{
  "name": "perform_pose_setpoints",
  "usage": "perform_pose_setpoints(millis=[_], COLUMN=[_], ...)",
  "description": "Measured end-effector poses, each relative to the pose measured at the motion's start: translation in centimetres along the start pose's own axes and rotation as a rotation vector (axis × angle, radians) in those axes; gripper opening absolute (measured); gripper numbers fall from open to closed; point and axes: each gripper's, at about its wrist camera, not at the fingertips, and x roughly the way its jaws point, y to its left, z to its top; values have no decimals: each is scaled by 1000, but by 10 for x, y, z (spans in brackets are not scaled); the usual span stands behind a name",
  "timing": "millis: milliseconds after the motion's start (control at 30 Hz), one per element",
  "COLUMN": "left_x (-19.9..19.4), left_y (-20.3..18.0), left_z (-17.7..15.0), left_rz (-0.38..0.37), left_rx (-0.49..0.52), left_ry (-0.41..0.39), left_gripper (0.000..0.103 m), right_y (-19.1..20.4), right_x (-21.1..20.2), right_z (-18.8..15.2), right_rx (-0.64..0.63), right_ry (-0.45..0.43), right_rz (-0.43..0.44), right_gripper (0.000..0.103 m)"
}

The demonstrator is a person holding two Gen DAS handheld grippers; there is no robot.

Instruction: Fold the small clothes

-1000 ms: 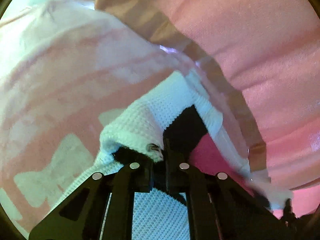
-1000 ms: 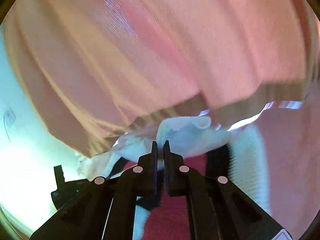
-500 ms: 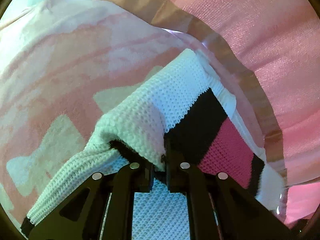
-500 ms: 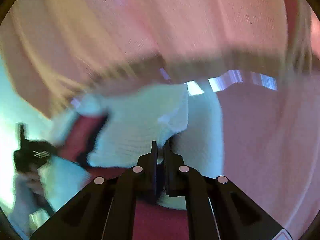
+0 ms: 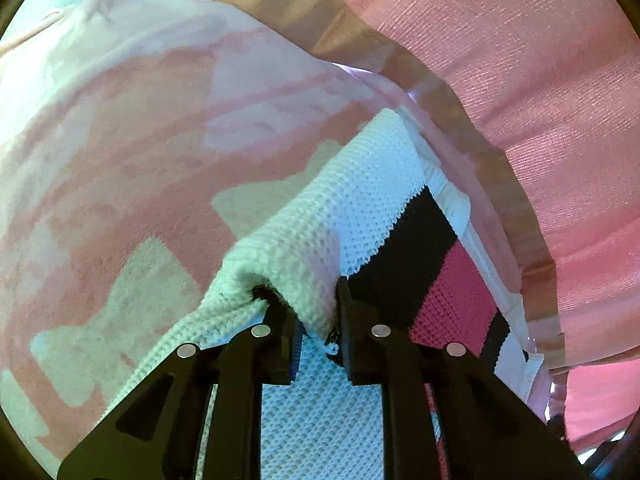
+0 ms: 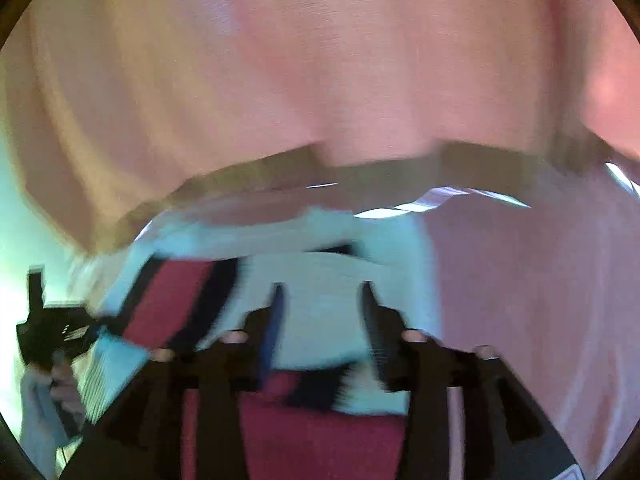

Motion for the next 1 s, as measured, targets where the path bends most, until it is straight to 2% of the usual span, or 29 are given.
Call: perform_pose_setpoints(millis=[67,133,267,333,367,400,433,467,567,600,633,667,700,800,867,933,1000], left_x=[0,3,7,9,10,11,11,11,14,15,16,17,17,18,19,18,18], left_y=[0,0,-4,-9,-11,-12,-11,-11,-11,-11,-11,-13,-14,-16,-16,-15,-14], left_z=[0,0,0,0,0,0,1,1,4,4,4,4,4,4,4,3,3], left_rz=[7,17,49,69,76,80,79,77,71,73,75,80,88,98,95,91,90], left_rx=[3,9,40,63,71,77,75,70,61,64,69,73,76,79,82,85,86], left_ry=[-4,-3,1,1,1,2,1,2,0,-3,-5,-9,-13,-17,-16,-13,-12], left_gripper=[16,16,16,16,16,16,16,16,15,16,16,16,16,16,16,16,16], right_y=[34,65,102,112,115,118,122,123,117,113,109,106,105,95,76,49,23], right_x=[32,69,128,152,158,162,170,172,161,164,174,187,189,144,98,66,50], right_z=[11,18,23,26,24,21,18,19,36,39,39,35,32,36,32,19,4], right_rx=[-84,-157,-285,-322,-335,-346,-357,-352,-289,-262,-256,-259,-259,-214,-202,-197,-176], right_ry=[63,119,161,175,178,184,197,195,117,115,151,223,239,152,106,112,143], right_rz=[92,134,107,99,98,94,100,122,130,124,103,87,90,105,105,50,11], right_gripper=[49,49,50,58,59,56,30,9,8,8,8,8,9,14,22,35,40])
